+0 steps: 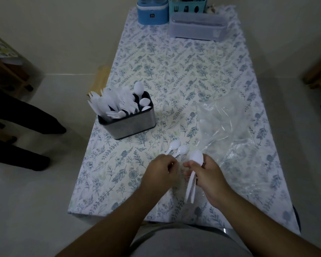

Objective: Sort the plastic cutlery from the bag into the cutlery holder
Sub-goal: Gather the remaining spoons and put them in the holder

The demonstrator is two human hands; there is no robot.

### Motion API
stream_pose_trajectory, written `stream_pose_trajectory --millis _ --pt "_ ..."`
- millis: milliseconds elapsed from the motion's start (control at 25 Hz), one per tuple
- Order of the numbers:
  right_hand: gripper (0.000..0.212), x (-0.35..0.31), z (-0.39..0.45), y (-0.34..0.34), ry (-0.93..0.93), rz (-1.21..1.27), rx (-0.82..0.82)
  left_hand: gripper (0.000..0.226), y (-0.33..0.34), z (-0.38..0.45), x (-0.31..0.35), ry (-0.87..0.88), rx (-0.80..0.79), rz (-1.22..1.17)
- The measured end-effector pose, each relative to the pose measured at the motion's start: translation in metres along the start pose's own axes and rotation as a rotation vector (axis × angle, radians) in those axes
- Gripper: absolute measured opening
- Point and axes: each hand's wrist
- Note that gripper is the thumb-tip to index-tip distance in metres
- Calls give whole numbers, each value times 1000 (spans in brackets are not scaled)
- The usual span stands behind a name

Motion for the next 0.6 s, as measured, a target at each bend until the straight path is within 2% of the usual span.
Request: stream_pose_trajectory --millis 80,200,280,360,400,480,560,600 --pt "16 -2 0 -7 -13 -2 39 16 7 17 -5 -71 31 86" --pt "13 0 -3 -16 -1 -68 55 27 20 39 -9 -71 -65 222" --pt "13 2 -2 -19 43 -40 45 24 26 49 -11 -67 -141 313" --pt "20 2 1 -21 96 40 21 22 24 50 -10 -57 -150 358" --pt "26 3 3 -22 112 72 7 22 21 48 -9 -72 -121 318" --pt "30 3 5 -23 99 83 -15 20 12 34 3 -168 -55 12" --pt "26 1 4 -20 50 70 -45 17 4 15 19 -213 -168 -311" --pt "23 0 2 -18 26 54 -53 16 2 5 26 -166 -247 -366"
Point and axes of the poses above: each hand's wrist, its own z-axis towards the middle knuckle, its own y-axis out of the palm, x = y × z, and after that the axes turned 7 degrees about z, right-handed
